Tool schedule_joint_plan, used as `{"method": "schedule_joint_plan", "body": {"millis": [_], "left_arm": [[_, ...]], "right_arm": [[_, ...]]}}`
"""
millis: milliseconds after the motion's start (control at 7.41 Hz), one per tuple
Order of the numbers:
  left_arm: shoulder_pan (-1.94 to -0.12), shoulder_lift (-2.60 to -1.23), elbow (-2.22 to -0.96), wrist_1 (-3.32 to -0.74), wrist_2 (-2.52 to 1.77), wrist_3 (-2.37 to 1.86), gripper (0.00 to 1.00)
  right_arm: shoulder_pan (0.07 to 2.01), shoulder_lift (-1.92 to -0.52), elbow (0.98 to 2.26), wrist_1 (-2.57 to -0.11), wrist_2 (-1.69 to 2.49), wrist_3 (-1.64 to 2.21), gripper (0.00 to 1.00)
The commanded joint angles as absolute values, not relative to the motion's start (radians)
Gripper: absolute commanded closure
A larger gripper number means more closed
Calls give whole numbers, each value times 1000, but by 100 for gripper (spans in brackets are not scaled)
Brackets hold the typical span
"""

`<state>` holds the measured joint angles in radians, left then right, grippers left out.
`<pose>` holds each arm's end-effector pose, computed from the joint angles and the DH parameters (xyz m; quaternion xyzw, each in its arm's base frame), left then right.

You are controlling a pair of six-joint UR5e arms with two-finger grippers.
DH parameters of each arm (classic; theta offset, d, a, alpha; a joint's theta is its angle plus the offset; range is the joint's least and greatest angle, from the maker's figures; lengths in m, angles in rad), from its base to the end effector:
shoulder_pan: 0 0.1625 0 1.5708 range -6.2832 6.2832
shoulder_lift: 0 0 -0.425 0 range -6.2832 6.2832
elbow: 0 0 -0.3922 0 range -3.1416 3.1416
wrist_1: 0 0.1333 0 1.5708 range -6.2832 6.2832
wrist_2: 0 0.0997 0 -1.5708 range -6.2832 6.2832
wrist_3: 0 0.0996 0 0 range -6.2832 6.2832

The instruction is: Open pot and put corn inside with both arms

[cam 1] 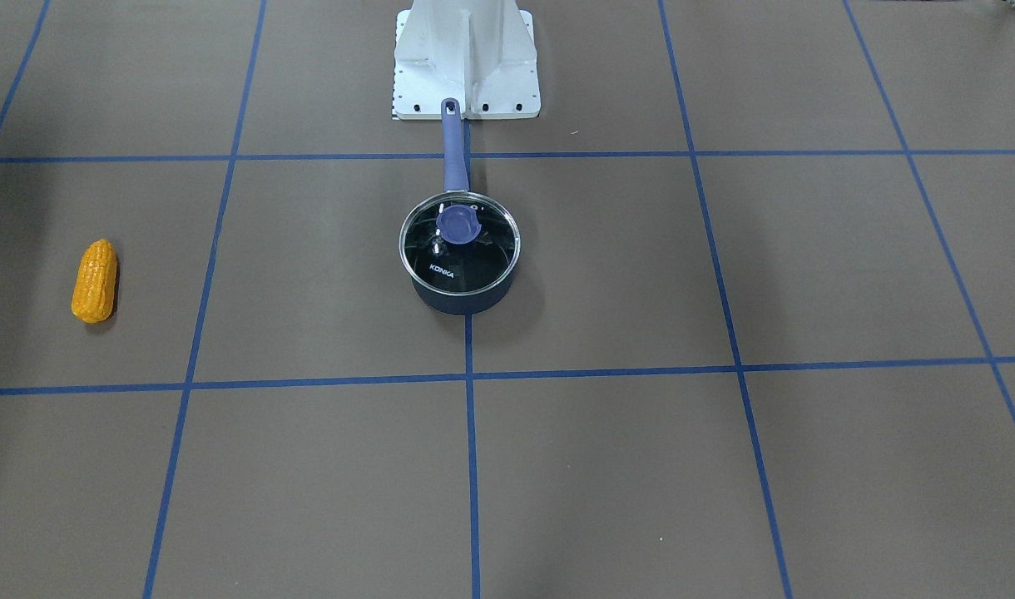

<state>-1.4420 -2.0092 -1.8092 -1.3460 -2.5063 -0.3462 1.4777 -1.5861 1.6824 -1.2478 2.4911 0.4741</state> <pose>0.0246 -0.6035 0.3113 0.0910 0.4741 0.0061 0.8757 0.0074 -0.5024 0.5642 0.0575 -0.4692 0.0752 0.8780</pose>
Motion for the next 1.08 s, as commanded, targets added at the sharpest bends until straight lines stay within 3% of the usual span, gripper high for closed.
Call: {"method": "schedule_joint_plan", "body": {"millis": [0,405,675,944], "left_arm": [[-1233,-2110,-1859,-1351,-2388,-646,2],[-961,-2192,-1954,-1353,-2201,-1016,2],[-824,-2264,-1957,-1351,-2097,-1177,2],[-725,-2318,-1947,-1351,-2015,-1279,2]], "right_arm": [[1405,-1553,1689,-1239,2491,514,0],[1301,-1615,1787,-1220,2446,612,0],[1160,-1699,1789,-988,2332,781,0],[1037,-1713,1776,-980,2231,792,0]]}}
